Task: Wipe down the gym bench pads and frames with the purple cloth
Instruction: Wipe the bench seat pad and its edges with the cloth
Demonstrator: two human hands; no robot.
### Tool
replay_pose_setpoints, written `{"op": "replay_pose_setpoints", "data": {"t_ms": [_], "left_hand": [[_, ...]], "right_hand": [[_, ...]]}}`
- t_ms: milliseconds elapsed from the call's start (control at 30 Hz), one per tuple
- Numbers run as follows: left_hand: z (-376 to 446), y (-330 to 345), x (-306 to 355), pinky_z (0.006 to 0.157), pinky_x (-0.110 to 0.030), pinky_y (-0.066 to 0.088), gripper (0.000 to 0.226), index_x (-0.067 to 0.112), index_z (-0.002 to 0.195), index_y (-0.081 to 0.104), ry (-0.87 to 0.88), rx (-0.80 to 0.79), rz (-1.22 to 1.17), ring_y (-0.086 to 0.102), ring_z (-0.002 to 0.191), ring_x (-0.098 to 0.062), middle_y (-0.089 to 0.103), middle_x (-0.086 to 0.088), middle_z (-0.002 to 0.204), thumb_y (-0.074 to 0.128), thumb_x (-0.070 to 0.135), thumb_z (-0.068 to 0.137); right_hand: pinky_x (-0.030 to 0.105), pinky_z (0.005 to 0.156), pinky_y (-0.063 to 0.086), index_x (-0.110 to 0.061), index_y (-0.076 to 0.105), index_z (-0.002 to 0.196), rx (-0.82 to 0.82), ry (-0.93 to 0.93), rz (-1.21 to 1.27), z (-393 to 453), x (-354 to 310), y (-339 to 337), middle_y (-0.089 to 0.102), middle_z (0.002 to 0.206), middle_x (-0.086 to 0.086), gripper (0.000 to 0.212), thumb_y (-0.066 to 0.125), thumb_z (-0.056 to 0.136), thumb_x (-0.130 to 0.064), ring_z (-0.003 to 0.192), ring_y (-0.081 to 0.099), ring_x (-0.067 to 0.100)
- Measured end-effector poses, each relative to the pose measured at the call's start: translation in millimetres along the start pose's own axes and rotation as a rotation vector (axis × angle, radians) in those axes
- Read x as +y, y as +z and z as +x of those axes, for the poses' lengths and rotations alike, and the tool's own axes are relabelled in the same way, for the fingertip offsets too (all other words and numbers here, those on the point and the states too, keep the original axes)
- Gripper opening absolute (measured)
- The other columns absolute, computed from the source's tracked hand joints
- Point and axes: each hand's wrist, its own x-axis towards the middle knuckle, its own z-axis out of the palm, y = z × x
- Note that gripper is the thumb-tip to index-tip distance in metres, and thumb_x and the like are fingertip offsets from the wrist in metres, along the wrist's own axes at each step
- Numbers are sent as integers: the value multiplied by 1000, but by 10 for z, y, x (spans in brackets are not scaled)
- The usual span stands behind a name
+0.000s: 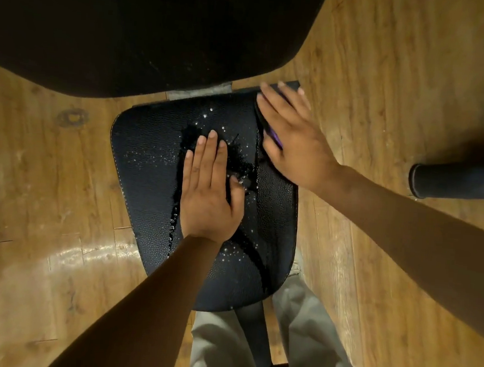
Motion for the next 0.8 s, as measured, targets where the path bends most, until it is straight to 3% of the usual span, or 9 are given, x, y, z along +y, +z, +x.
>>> {"op": "replay_pose_setpoints", "data": {"t_ms": [67, 167, 333, 467, 667, 800], "left_hand": [[4, 4, 0, 119, -48, 20, 53, -3, 142, 40, 1, 2, 3, 24, 145, -29, 32, -18, 153, 37, 22, 95], [-2, 10, -3, 119, -47, 20, 53, -3, 141, 42, -5, 9, -20, 26, 144, -29, 34, -17, 152, 38, 22, 94], [5, 13, -9, 119, -46, 20, 53, -2, 141, 41, -6, 17, -37, 25, 145, -28, 34, -16, 152, 38, 21, 94], [-2, 11, -11, 119, -45, 19, 51, -1, 141, 42, -12, 33, -48, 25, 144, -27, 34, -16, 152, 37, 20, 95], [-2, 12, -3, 119, -46, 21, 50, -2, 140, 44, -12, 46, -66, 27, 144, -28, 36, -16, 151, 39, 19, 95], [-5, 12, -5, 119, -46, 21, 49, -2, 140, 44, -6, 49, -70, 27, 144, -28, 36, -16, 151, 39, 19, 95]], "right_hand": [[46, 118, 12, -1, 41, 140, 64, 92, -9, 110, -79, 28, 38, 149, 12, 53, 45, 92, -24, 139, 29, 34], [49, 119, 9, -4, 32, 146, 61, 153, 19, -294, -302, 74, 27, 155, 8, 56, 44, 95, -24, 145, 15, 30], [47, 119, 14, -6, 38, 143, -147, -288, 23, -1345, -467, 167, 30, 153, 6, 69, 61, 80, -21, 144, 21, 28], [45, 119, 17, -10, 35, 141, -193, -440, 36, -1065, -280, 124, 33, 150, 6, 72, 65, 78, -27, 141, 26, 26], [51, 117, 18, -4, 47, 137, -11, -149, 61, -13, -27, 2, 43, 146, 13, 53, 52, 86, -16, 138, 33, 31], [49, 119, 11, -3, 46, 138, 106, 53, 112, -50, -170, 56, 41, 147, 11, 51, 51, 89, -15, 141, 27, 31]]}}
